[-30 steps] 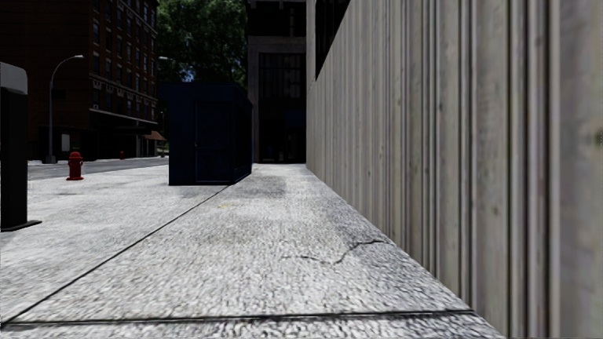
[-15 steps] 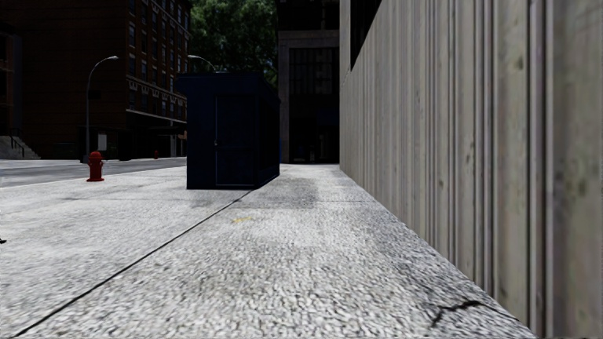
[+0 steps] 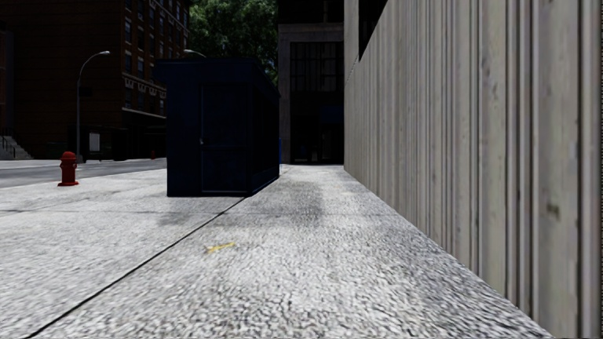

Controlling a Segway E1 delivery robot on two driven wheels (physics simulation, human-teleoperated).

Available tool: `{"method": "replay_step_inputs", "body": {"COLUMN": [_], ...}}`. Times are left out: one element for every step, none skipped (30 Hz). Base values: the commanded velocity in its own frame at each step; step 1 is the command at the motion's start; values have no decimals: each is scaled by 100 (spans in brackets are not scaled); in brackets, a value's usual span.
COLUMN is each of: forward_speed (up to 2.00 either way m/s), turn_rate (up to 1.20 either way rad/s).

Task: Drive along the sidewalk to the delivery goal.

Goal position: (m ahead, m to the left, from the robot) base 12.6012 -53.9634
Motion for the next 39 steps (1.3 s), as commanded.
{"method": "replay_step_inputs", "body": {"forward_speed": [200,200,200,200,200,200,200,200,200,200,200,200,200,200,200,200,200,200,200,200,200,200,200,200,200,200,200,200,200,200,200,200,200,200,200,200,200,200,200], "turn_rate": [0,0,0,0,0,0,0,0,0,0,0,0,0,0,0,0,0,0,0,0,0,0,0,0,0,0,0,0,0,0,0,0,0,0,0,0,0,0,0]}}
